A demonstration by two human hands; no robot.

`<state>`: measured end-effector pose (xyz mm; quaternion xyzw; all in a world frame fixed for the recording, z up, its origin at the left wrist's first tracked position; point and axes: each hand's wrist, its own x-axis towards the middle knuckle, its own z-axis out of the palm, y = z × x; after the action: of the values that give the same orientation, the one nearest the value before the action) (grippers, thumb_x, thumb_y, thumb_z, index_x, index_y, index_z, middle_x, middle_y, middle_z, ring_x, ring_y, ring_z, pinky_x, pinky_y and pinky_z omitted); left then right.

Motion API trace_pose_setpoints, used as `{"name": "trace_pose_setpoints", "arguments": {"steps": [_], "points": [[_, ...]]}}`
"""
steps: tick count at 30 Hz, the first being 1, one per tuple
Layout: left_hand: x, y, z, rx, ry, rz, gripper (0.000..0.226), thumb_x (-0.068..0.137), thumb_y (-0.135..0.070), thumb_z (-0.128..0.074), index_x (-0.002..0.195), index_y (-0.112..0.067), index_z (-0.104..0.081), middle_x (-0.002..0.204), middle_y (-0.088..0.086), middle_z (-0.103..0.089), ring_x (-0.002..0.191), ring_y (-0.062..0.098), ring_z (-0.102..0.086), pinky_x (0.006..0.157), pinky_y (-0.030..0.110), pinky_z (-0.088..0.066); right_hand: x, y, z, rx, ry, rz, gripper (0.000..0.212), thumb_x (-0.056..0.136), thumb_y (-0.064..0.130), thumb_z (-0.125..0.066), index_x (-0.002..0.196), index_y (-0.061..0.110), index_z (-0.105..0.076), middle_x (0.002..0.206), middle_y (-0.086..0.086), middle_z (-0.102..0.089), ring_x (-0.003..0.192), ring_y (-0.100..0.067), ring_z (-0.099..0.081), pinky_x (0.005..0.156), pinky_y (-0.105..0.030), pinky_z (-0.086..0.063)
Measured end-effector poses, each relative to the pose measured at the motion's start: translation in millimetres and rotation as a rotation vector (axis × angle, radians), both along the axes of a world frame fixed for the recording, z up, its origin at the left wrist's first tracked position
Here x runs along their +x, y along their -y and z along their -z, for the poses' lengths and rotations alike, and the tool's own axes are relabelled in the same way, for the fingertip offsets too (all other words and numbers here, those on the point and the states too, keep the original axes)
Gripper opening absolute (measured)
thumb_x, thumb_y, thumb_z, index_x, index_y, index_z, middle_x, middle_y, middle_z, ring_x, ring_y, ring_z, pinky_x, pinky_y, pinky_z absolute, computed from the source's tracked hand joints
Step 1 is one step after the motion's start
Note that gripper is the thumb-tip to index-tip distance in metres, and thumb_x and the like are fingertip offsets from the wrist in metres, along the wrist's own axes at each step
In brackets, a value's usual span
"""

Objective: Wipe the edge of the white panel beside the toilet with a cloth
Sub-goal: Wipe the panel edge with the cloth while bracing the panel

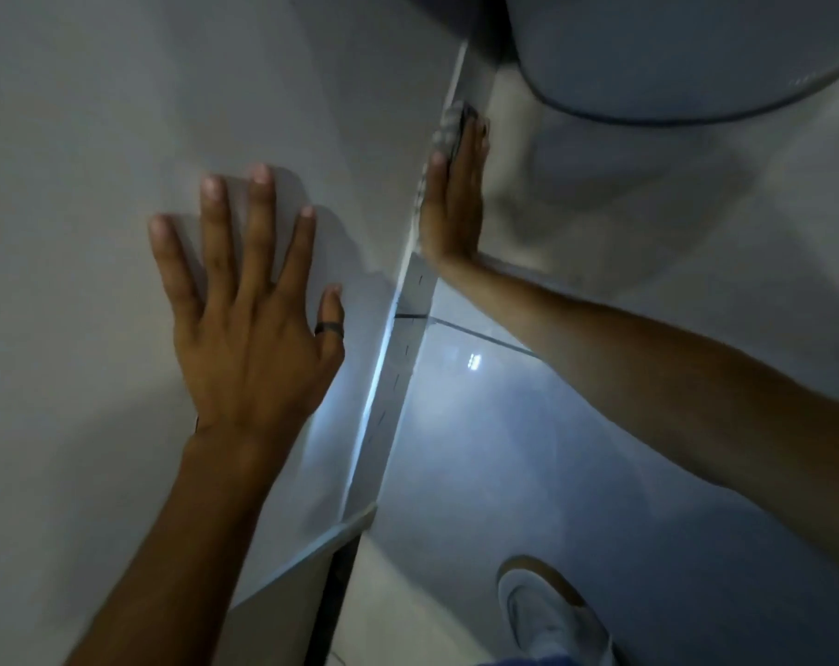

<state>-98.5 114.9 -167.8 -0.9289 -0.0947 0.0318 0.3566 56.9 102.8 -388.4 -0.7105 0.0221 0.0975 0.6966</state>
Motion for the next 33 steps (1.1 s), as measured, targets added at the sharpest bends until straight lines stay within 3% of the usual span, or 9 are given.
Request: {"name": "trace_pose_setpoints", "arguments": {"steps": [2,5,8,14,18,21,25,30,33], "points": [[-4.6,-1.7,3.2,0.019,-0.013,0.007,0.072,0.111,-0.050,-0.039,0.176,-0.022,-0.026,0.183,0.009,-0.004,0.167,0.041,-0.001,0.126,0.048,0.029,-63.7,4.3,-3.4,-0.030,-0.065,-0.038,0.067,0.107,0.037,-0.033,0.162,0.001,-0.019,0.173,-0.020,-0.019,0.162,-0.032,-0.018,0.130,-0.054,-0.026],[6.4,-5.9,11.0,0.074,-0.009,0.038,0.071,0.111,-0.049,-0.037,0.176,-0.023,-0.025,0.183,0.010,-0.005,0.167,0.040,-0.003,0.126,0.049,0.029,-167.9,25.1,-3.2,-0.054,-0.048,-0.282,0.077,0.106,0.053,-0.028,0.165,0.009,-0.004,0.176,-0.010,-0.001,0.165,-0.022,-0.003,0.133,-0.049,-0.019],[23.1,-9.5,20.7,0.122,0.019,0.066,0.069,0.111,-0.043,-0.040,0.176,-0.025,-0.025,0.183,0.010,-0.008,0.166,0.039,-0.004,0.127,0.049,0.028,-201.6,32.5,10.7,-0.063,0.019,-0.382,0.082,0.105,0.058,-0.021,0.164,0.005,-0.002,0.175,-0.009,0.005,0.165,-0.023,0.001,0.134,-0.049,-0.017],[30.7,-13.4,31.4,0.150,0.066,0.085,0.069,0.110,-0.037,-0.047,0.176,-0.029,-0.026,0.183,0.009,-0.012,0.165,0.042,-0.011,0.127,0.053,0.027,-49.5,0.4,3.7,-0.014,0.029,-0.079,0.077,0.106,0.052,-0.026,0.161,-0.001,-0.021,0.172,-0.021,-0.021,0.162,-0.033,-0.018,0.133,-0.048,-0.021],[30.8,-16.9,33.4,0.148,0.068,0.087,0.071,0.111,-0.040,-0.045,0.177,-0.030,-0.022,0.183,0.007,-0.008,0.164,0.038,-0.001,0.126,0.052,0.029,68.7,-5.7,5.6,0.032,-0.024,0.020,0.067,0.106,0.040,-0.033,0.160,0.001,-0.026,0.171,-0.020,-0.025,0.161,-0.033,-0.022,0.130,-0.051,-0.028],[29.8,-21.7,35.7,0.127,0.069,0.084,0.074,0.111,-0.043,-0.047,0.177,-0.031,-0.018,0.183,0.007,-0.003,0.165,0.035,0.008,0.127,0.054,0.026,93.6,-11.3,4.6,0.054,-0.103,0.037,0.068,0.105,0.044,-0.033,0.160,0.005,-0.027,0.171,-0.019,-0.026,0.160,-0.032,-0.024,0.129,-0.049,-0.031],[30.1,-28.6,41.2,0.091,0.083,0.080,0.079,0.109,-0.047,-0.050,0.178,-0.032,-0.013,0.184,0.004,0.006,0.165,0.032,0.025,0.125,0.062,0.013,34.8,-9.1,13.0,0.026,0.013,0.043,0.063,0.108,0.031,-0.037,0.162,0.002,-0.021,0.172,-0.018,-0.021,0.162,-0.031,-0.019,0.131,-0.051,-0.025],[45.8,-30.7,49.8,0.067,0.106,0.076,0.080,0.109,-0.050,-0.048,0.178,-0.031,-0.011,0.184,0.005,0.004,0.163,0.035,0.008,0.123,0.070,-0.001,-136.9,0.6,11.8,-0.016,-0.012,-0.109,0.071,0.106,0.041,-0.035,0.164,0.011,-0.008,0.176,-0.010,-0.009,0.165,-0.023,-0.008,0.132,-0.053,-0.019],[47.5,-34.9,53.0,0.072,0.120,0.066,0.081,0.109,-0.051,-0.049,0.178,-0.032,-0.009,0.184,0.003,0.007,0.164,0.034,0.007,0.122,0.072,-0.004,-155.1,6.7,13.9,-0.046,0.088,-0.157,0.074,0.107,0.050,-0.028,0.163,0.005,-0.011,0.175,-0.016,-0.012,0.164,-0.029,-0.010,0.130,-0.055,-0.023]]}}
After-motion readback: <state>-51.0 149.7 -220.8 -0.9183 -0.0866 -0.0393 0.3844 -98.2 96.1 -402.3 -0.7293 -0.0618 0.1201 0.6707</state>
